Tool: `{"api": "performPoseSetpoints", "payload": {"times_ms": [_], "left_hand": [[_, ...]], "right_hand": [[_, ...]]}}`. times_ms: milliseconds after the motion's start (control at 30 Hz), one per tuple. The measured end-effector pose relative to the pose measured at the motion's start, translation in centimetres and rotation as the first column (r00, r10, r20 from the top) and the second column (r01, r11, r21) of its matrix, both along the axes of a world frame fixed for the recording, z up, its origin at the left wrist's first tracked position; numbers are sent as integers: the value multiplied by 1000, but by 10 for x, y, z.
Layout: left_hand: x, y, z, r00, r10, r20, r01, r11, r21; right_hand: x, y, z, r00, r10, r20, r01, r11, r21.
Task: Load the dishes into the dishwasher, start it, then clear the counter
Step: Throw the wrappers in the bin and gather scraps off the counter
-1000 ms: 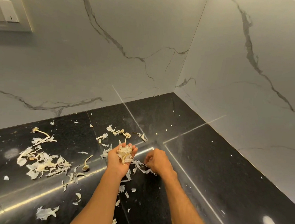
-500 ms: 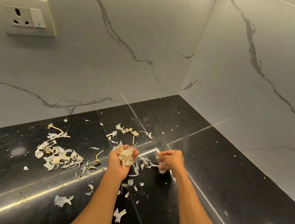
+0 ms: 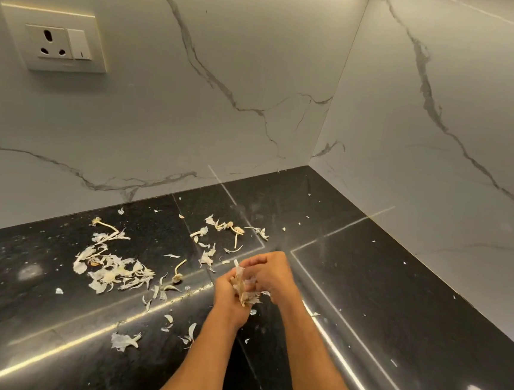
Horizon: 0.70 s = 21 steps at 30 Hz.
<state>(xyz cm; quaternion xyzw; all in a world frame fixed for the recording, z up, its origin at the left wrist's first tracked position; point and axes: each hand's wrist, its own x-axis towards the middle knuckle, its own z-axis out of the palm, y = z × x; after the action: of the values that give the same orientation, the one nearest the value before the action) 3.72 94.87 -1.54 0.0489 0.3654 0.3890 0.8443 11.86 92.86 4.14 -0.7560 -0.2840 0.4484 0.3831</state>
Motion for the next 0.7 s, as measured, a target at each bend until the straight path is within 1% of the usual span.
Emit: {"api": "performPoseSetpoints", "payload": {"times_ms": [33, 100, 167, 233, 267, 300, 367, 433, 467, 533, 567, 633, 667, 700], "left_hand": [[-1, -2, 1, 1000, -6, -2, 6, 1000, 26], [-1, -6, 4, 1000, -5, -13, 5, 1000, 8], [-2, -10, 5, 1000, 7, -6, -7, 1000, -21], [1, -12, 5, 1000, 9, 21, -9, 1000, -2], [0, -14, 6, 1000, 10, 29, -10, 1000, 5], [0, -16, 4, 999, 6, 34, -6, 1000, 7], [2, -23, 3, 999, -15, 33, 15, 1000, 17], [2, -38, 7, 999, -41, 20, 41, 999, 5], [2, -47, 9, 999, -48, 0, 48, 999, 8], [2, -64, 14, 997, -49, -55, 51, 998, 47], [1, -75, 12, 995, -32, -93, 38, 997, 63], [-8, -97, 10, 986, 32, -166, -13, 994, 112], [-15, -109, 12, 975, 74, -207, -47, 990, 134], [-19, -120, 12, 972, 102, -212, -67, 984, 162]], "right_hand": [[-3, -4, 1, 998, 12, 56, -12, 1000, -1], [-6, -12, 8, 994, 41, 100, -42, 999, 8], [-6, -23, 18, 992, 26, 127, -37, 996, 77], [-4, -35, 24, 979, -104, 177, 61, 971, 229], [-4, -42, 24, 961, -202, 189, 135, 939, 316], [-4, -49, 22, 942, -291, 169, 211, 902, 377], [-8, -61, 12, 923, -384, 23, 343, 848, 404], [-19, -70, -5, 886, -409, -219, 463, 812, 356], [-26, -75, -14, 841, -415, -347, 523, 787, 328], [-38, -84, -21, 703, -431, -565, 654, 704, 277], [-42, -92, -29, 643, -420, -641, 696, 670, 259], [-49, -108, -39, 535, -402, -743, 751, 629, 201], [-52, -116, -43, 492, -375, -786, 765, 616, 186], [-58, -123, -46, 450, -324, -832, 765, 621, 172]]}}
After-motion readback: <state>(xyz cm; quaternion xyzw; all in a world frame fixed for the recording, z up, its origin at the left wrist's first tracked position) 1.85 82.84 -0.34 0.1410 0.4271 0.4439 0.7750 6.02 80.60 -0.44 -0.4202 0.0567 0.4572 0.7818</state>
